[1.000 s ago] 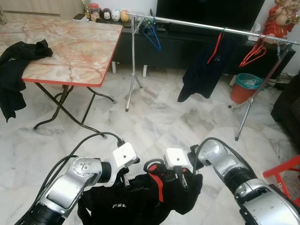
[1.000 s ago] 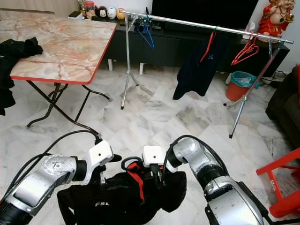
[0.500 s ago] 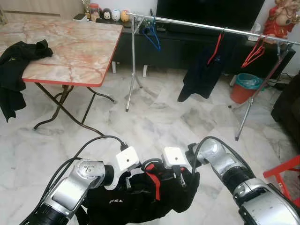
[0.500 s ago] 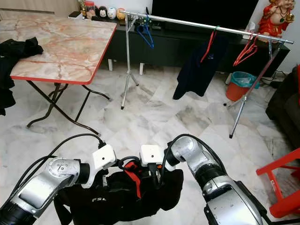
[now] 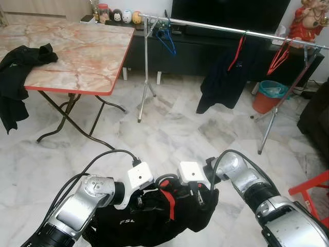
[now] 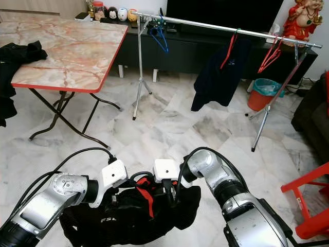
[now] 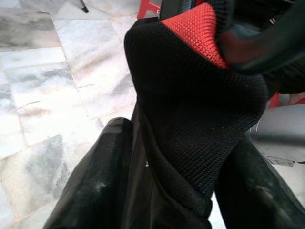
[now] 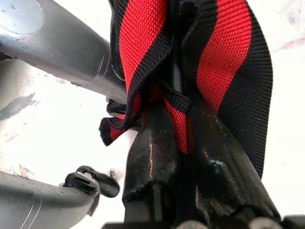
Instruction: Hang hanger
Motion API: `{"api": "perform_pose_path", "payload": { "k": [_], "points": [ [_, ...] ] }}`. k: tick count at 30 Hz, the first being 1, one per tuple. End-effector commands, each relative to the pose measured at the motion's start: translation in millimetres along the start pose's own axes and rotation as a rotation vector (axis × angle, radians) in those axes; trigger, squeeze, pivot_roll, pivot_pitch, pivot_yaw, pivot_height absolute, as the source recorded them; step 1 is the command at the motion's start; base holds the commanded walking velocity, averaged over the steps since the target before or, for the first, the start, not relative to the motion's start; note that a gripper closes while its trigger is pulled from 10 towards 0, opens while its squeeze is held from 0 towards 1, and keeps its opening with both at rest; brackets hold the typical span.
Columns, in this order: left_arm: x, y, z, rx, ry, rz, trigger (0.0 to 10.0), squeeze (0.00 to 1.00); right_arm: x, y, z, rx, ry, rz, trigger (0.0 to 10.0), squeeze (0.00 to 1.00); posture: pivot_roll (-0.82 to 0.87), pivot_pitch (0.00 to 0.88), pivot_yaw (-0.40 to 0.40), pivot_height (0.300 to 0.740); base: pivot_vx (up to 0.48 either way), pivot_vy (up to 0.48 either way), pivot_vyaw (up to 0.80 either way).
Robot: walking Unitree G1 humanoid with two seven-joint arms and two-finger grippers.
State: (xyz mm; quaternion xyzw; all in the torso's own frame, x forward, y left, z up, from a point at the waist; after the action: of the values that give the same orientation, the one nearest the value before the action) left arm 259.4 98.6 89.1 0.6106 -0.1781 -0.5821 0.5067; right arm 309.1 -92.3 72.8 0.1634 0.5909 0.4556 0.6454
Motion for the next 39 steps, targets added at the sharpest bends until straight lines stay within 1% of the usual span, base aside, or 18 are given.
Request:
{"api": "perform_pose_path", "payload": {
  "k": [1,14,39],
  "points": [
    [2.1,0.0,4.3,0.011,-0.023,-0.019,0.0,0.00,-6.4,9.0,10.5,-0.034,-0.044,0.025,10.0,0.00,0.21,0.000,-0.095,0.740,0.000,0.000,0.00],
    [5.9,0.1,5.6,0.012,-0.034,-0.025,0.0,0.00,-8.3,12.3,15.1,-0.033,-0.065,0.039,10.0,0.00,0.20,0.000,-0.093,0.740,0.000,0.000,0.00],
    [7.2,-1.5,8.4,0.025,-0.062,-0.046,0.0,0.00,-6.7,11.9,14.6,-0.025,-0.065,0.040,10.0,0.00,0.19,0.000,-0.082,0.740,0.000,0.000,0.00]
  ]
}}
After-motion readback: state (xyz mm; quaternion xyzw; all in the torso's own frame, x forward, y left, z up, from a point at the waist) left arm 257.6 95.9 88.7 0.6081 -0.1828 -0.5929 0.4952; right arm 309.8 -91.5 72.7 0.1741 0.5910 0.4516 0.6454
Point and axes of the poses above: a point about 5 cm out from each wrist's last joint towards the gripper, its own x axis pointing out of the wrist towards the gripper, its own y axis along the axis of the wrist's last joint, z = x × y, the point moved 2 cm from there along x, pointing out of the wrist towards the gripper, and after that the axes turned 14 degrees about -x, right-handed, at the moved point
